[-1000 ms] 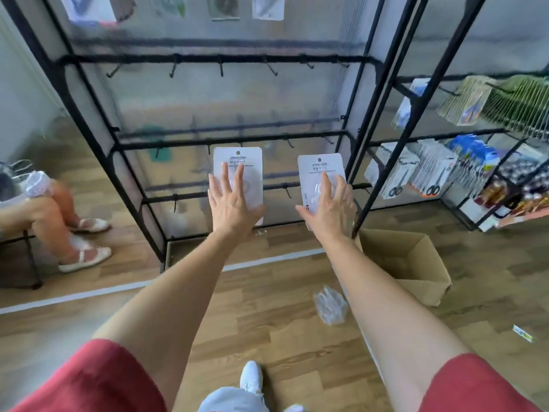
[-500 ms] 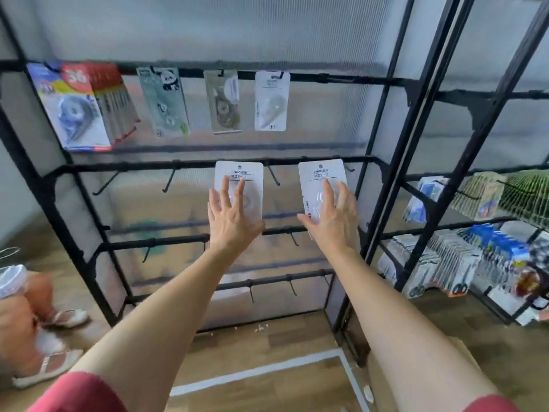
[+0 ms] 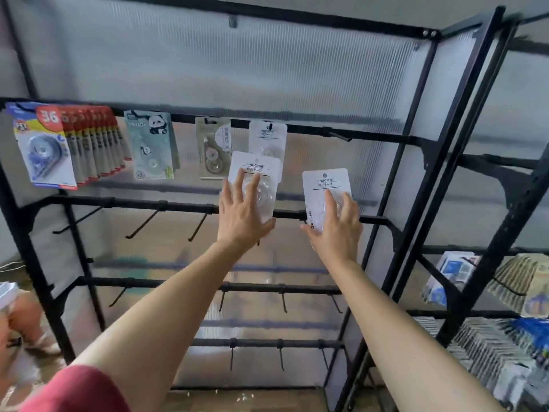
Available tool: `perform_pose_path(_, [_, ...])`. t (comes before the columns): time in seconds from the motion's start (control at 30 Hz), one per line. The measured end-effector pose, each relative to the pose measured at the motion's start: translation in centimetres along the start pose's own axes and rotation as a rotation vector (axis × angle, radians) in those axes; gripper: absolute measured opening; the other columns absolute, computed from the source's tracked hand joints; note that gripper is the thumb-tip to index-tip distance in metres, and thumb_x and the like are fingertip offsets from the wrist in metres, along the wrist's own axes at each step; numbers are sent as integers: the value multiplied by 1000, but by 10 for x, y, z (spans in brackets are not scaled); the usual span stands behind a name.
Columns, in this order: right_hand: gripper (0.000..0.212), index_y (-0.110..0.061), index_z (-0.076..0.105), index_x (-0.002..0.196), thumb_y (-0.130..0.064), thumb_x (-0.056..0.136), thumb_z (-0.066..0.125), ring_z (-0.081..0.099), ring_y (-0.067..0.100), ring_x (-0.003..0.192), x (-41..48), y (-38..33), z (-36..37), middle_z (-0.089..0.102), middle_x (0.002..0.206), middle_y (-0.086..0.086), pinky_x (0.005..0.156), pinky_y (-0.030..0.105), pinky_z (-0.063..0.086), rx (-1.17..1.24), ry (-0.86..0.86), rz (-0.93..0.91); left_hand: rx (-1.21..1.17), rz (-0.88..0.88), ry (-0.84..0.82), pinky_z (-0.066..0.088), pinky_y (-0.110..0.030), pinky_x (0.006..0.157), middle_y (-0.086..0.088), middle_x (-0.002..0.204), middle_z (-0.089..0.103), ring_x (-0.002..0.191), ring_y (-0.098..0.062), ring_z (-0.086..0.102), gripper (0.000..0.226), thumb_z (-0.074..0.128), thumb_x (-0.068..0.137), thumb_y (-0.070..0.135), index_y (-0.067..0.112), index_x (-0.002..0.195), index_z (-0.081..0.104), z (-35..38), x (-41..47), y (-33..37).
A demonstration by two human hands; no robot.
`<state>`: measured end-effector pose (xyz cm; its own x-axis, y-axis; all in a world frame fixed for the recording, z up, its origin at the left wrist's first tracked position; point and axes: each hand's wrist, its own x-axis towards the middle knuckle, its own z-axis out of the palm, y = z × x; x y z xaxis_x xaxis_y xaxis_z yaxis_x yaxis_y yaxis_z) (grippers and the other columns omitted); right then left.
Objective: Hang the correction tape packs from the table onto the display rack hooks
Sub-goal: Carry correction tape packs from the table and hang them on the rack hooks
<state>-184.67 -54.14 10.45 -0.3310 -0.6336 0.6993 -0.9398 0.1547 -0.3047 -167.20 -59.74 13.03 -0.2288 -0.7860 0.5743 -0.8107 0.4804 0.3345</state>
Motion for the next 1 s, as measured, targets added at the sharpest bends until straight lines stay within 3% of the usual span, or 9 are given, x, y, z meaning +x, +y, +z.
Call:
perform_pose_path(0.3, [87,-8,46,138,-40,67,84,43,48,123,32,16,21,41,139,27,93,58,45,46,11,-35,29,-56,60,4,-55,117,-6,160,-9,145,-38,-11,101,72,79,45,24,152,6,6,30,-2])
perform_pose_path(0.6, [85,-16,28,149,-52,82,66,17,38,141,56,18,28,19,154,18,107,53,29,21,-59,27,-16,-36,81,-4,-49,117,-4,160,-14,144,-37,-17,97,67,83,44,27,153,1,2,81,33])
perform_pose_path(1.0, [86,-17,26,150,-55,82,64,16,37,141,63,16,42,18,155,17,108,51,28,8,-84,57,23,13,38,-3,-49,116,-1,159,-18,144,-40,-16,97,64,84,44,30,153,-3,14,91,26])
